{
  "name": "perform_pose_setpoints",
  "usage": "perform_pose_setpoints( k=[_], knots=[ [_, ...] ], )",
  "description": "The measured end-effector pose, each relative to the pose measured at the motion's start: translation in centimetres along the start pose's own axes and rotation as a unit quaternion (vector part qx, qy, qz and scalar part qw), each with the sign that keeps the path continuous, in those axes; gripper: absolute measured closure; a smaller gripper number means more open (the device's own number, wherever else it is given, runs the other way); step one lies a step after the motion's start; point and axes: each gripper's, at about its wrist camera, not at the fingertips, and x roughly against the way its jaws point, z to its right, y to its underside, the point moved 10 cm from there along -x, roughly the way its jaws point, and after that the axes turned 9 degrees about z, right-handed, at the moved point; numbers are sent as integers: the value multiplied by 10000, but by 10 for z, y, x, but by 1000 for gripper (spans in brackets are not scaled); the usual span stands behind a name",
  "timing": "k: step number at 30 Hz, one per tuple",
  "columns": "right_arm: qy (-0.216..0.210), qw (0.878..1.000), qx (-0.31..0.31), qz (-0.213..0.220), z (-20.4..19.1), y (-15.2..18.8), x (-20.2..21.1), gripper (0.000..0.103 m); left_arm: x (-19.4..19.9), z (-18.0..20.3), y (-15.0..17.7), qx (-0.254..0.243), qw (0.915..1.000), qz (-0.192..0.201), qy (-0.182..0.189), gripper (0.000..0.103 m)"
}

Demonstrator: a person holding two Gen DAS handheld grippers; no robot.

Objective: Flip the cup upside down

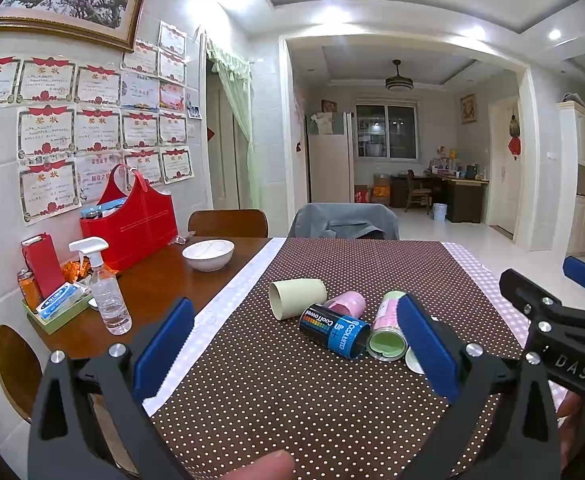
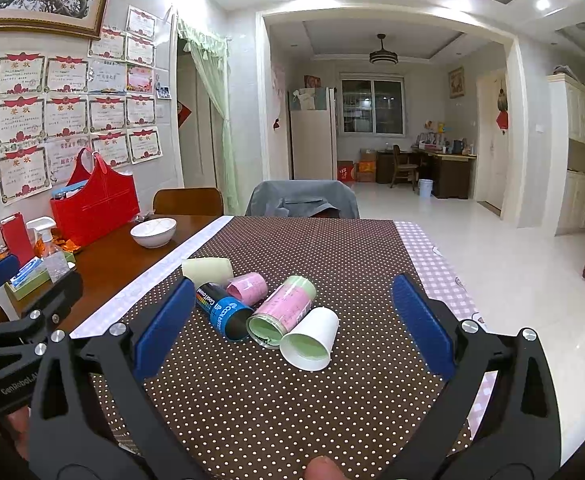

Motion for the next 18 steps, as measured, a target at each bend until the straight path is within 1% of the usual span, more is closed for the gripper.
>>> perform_pose_setpoints(
  k=[18],
  knots=[
    [5, 10000, -2, 24, 7, -1, 0, 6, 1, -1, 0, -8, 10000, 22, 14, 4]
  ],
)
